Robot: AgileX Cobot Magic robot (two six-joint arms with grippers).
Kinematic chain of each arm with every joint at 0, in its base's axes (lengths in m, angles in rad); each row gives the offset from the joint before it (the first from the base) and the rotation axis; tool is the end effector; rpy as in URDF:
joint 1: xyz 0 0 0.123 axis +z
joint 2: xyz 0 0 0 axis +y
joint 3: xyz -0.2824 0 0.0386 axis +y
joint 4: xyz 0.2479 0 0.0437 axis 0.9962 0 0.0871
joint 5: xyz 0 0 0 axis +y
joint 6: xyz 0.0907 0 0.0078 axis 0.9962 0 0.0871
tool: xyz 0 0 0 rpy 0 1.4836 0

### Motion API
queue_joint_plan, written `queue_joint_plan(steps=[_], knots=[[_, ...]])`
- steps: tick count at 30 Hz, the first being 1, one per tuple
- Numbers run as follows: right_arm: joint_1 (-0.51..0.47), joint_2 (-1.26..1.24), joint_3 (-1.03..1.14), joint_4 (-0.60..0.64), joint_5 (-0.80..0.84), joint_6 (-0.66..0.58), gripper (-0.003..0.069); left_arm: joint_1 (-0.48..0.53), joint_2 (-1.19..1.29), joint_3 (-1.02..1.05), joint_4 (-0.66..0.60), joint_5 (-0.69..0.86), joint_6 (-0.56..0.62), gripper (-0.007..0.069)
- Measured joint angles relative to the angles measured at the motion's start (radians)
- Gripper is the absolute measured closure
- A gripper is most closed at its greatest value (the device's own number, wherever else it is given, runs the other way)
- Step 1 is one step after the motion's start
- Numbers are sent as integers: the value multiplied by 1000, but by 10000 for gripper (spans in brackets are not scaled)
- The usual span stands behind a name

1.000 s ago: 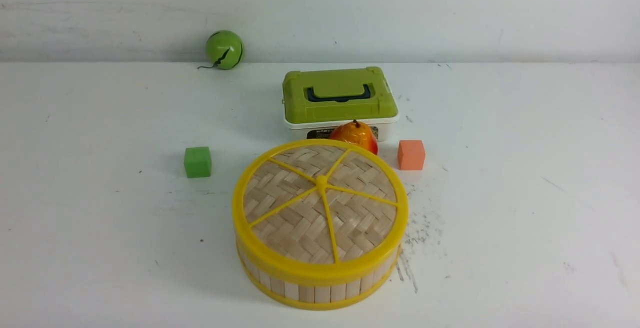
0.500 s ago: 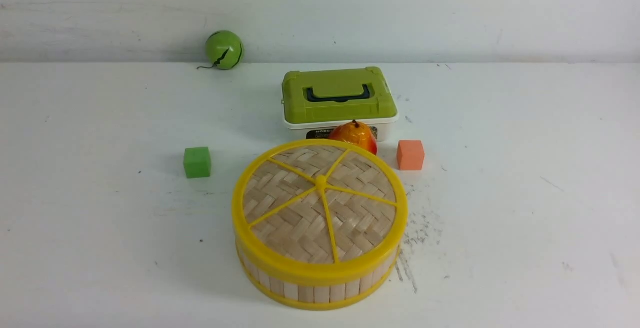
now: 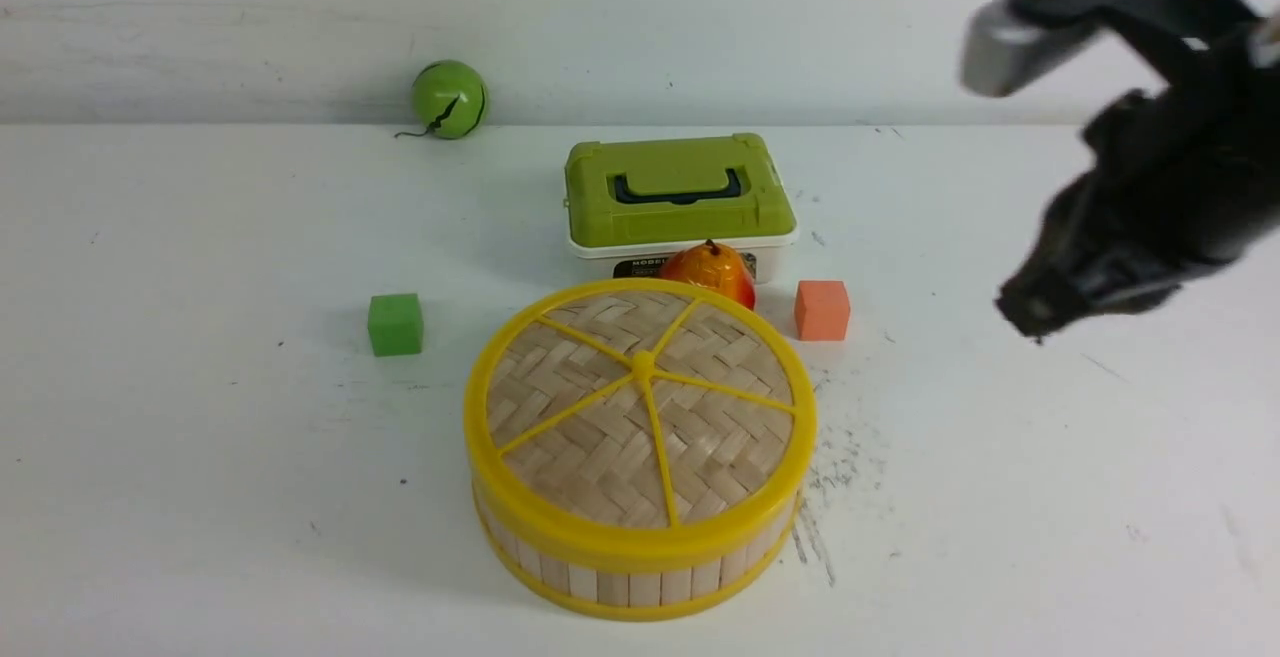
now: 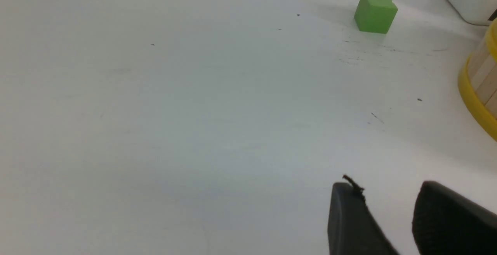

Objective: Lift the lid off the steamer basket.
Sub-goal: Use the right arm to lift the lid of the steamer

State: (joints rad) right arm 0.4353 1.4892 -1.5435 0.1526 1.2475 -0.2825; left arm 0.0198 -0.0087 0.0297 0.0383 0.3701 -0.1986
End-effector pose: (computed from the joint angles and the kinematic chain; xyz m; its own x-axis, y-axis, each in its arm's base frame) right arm 0.2675 0.1389 0.3843 -0.6768 -0.5675 -0.4689 -0.6507 0.7591 0.0206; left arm 0.0528 0.0023 0.1703 -0.2896 -0.1679 -0.9423 -0.0811 0.9853 -0.1507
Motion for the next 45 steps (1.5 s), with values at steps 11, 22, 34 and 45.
queue_joint_plan(steps=[11,22,34,45], knots=[[178,362,-351,-83,0,64,624,0,0,0,0,0,0,385],[213,619,-568,-65,-2,112,319,0,0,0,0,0,0,385],[213,711,-572,-59,-3,114,267,0,0,0,0,0,0,385],[213,715,-577,-59,-3,114,554,0,0,0,0,0,0,385]])
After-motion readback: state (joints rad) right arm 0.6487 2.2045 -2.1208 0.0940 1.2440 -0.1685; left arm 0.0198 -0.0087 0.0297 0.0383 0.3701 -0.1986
